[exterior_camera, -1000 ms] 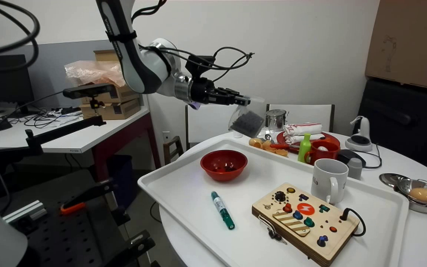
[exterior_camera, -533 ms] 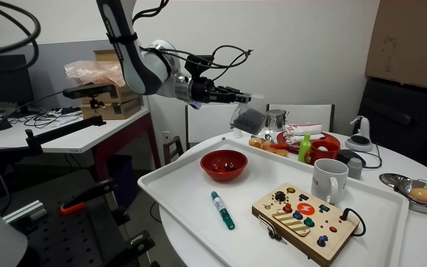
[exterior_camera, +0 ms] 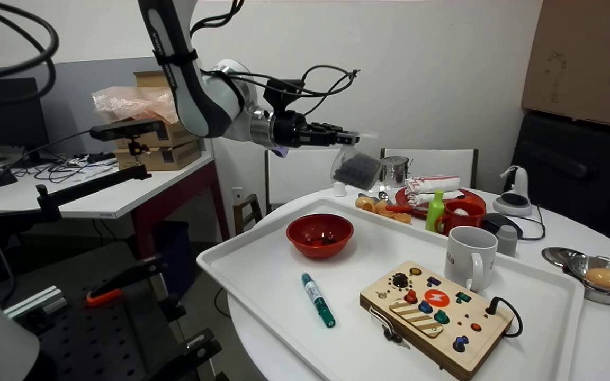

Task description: Pour the contents inside the clear jar into the red bowl

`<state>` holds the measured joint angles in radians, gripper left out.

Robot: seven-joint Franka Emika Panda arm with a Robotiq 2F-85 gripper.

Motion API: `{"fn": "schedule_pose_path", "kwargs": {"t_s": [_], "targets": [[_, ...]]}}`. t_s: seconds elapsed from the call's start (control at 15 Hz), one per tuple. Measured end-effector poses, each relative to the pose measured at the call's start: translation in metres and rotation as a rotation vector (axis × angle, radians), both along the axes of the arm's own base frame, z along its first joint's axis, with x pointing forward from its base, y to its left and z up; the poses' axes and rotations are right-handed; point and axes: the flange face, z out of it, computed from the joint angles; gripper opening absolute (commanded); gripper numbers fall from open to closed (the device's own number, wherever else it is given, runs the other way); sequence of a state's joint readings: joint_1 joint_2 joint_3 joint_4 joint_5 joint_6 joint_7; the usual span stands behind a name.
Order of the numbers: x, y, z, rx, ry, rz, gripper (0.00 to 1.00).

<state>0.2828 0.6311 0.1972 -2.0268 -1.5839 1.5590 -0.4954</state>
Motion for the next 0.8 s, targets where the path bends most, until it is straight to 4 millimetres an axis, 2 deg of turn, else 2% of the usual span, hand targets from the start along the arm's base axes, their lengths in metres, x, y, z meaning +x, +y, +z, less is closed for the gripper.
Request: {"fn": "schedule_pose_path", "kwargs": {"t_s": [0.8], "targets": [[-0.011, 0.015, -0.006, -0.059, -0.001, 0.052, 0.16]]}}
